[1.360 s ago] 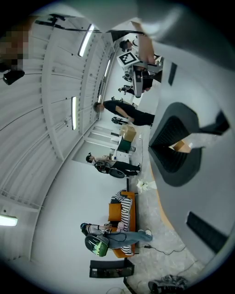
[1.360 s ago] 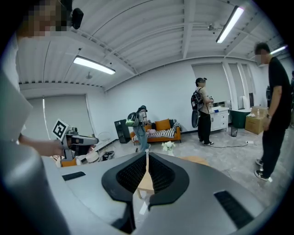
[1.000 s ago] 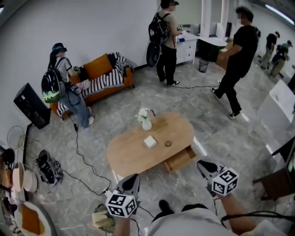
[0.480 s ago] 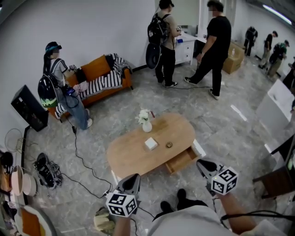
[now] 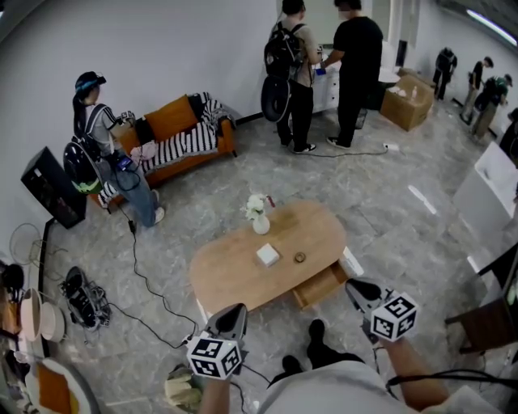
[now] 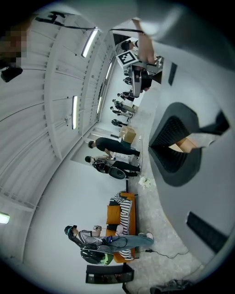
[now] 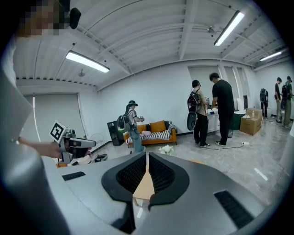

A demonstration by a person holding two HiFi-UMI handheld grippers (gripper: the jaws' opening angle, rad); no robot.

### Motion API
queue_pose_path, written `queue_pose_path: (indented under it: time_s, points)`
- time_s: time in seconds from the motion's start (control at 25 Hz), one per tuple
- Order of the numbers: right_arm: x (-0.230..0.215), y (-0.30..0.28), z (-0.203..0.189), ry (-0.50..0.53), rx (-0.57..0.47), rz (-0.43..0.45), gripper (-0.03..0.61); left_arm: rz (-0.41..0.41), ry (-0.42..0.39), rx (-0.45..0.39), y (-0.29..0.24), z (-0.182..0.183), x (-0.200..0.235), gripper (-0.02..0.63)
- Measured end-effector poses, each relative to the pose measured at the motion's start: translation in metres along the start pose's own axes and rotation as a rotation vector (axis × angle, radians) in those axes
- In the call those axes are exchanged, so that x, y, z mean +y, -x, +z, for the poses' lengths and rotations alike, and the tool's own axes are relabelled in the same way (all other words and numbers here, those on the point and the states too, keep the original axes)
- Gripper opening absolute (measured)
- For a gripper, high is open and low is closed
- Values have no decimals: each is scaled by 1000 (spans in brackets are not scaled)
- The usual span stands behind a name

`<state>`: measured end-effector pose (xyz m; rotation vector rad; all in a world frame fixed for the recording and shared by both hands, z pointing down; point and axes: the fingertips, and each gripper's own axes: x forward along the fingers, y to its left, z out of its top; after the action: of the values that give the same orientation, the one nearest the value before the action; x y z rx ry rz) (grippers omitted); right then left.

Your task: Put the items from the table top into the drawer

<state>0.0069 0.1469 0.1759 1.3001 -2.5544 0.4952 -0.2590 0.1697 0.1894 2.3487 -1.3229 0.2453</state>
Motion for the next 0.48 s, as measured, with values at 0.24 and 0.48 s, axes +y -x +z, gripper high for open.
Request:
queue_pose_path:
  time_s: [0.24,0.48]
  points:
    - [-18,-17,6,2,3,19,41,18,7,5,-19,6,2,1]
    - [-44,-34,11,13,20,42,41,36,20,7,-47,11,1,1]
